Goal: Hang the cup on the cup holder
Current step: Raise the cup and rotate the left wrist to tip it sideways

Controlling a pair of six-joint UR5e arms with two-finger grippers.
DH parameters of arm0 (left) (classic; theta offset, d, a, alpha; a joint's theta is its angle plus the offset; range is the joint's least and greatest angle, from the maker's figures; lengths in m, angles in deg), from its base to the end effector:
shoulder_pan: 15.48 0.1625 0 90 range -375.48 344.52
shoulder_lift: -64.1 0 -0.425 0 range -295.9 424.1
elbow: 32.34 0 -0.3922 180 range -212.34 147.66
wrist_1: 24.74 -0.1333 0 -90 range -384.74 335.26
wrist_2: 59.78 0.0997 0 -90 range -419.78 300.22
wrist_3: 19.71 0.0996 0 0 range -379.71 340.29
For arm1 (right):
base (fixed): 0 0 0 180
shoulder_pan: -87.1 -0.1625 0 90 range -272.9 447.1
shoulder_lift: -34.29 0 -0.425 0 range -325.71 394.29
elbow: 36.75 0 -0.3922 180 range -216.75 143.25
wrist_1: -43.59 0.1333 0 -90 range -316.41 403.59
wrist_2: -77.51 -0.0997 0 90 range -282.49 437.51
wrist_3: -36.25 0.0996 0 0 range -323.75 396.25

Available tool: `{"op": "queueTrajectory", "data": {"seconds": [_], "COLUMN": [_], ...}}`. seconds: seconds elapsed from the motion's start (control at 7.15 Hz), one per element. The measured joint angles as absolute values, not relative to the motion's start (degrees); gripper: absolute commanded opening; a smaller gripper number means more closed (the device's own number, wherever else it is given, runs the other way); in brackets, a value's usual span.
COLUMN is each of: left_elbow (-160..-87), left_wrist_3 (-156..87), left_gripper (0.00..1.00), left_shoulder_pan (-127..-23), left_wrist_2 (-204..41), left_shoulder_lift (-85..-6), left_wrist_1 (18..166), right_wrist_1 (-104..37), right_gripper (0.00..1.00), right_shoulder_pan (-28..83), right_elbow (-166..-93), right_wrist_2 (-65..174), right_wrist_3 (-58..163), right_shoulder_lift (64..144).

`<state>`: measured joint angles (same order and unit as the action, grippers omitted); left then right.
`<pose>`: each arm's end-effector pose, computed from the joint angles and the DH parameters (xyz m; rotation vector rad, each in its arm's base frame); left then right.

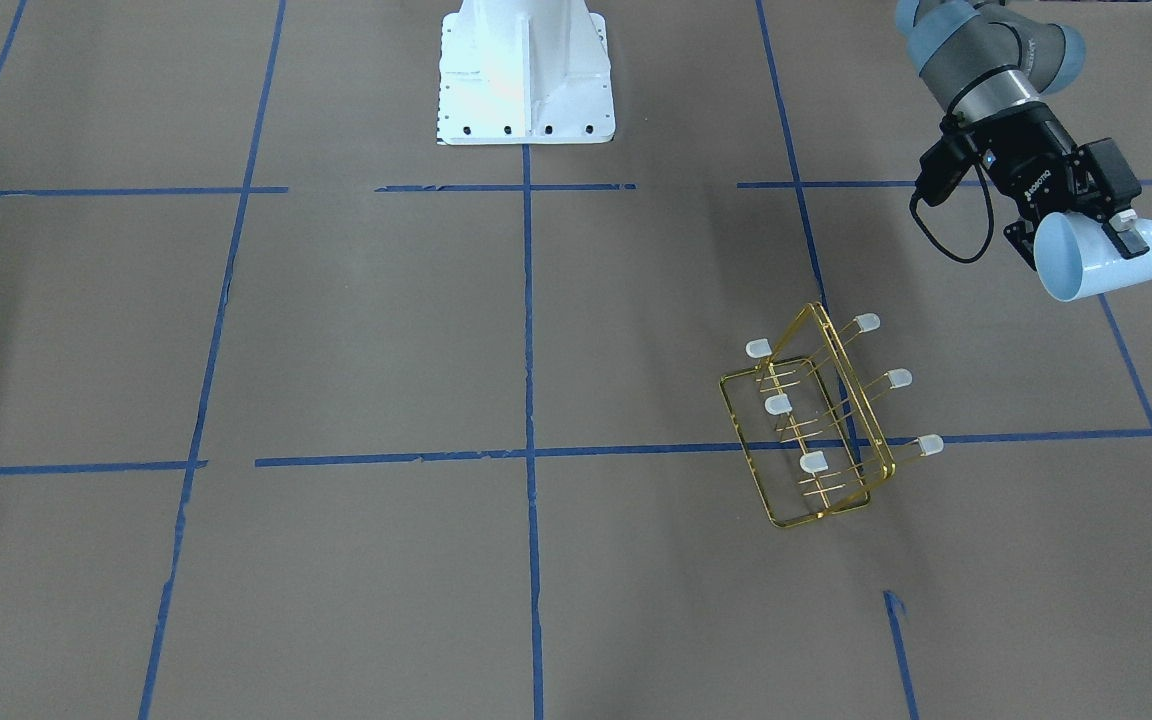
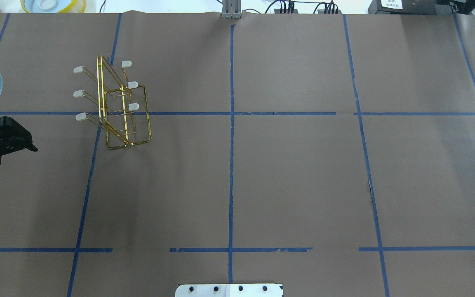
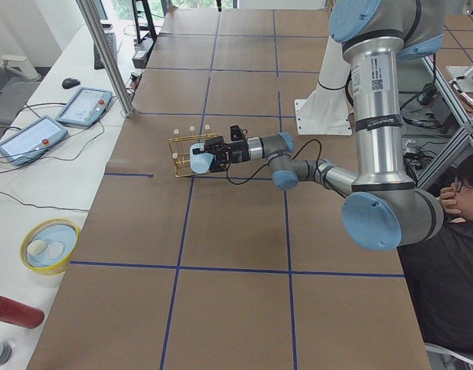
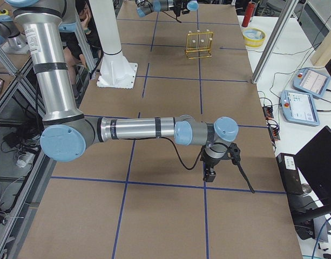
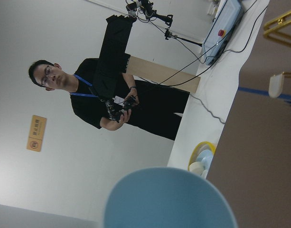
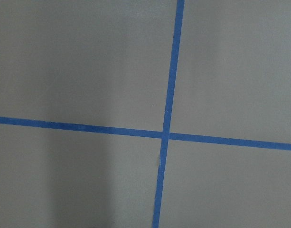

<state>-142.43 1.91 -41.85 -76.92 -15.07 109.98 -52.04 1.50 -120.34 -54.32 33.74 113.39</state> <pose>0.2476 -0.3778 0.4534 1.1773 -0.8057 0.6373 0.0230 -0.5730 0.6253 -0.0311 -0.7300 -0.1079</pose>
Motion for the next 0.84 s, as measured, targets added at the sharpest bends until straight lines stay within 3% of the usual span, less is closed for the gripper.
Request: {"op": "queueTrajectory", "data": {"seconds": [0.84], "left_elbow": [-142.4], "left_wrist_3": [35.3], "left_gripper": [0.13], "left_shoulder_pan": [-32.3], "left_wrist_2": [-64.7], "left_shoulder_lift": [-17.9], "left_wrist_1": [106.8], "right_wrist_1": [-52.0], "right_gripper": [1.00], "right_shoulder_pan": [1.5], "right_elbow": [-120.3], "right_wrist_2": [-54.3], "right_wrist_3": [33.7], "right_shoulder_lift": [113.4]}}
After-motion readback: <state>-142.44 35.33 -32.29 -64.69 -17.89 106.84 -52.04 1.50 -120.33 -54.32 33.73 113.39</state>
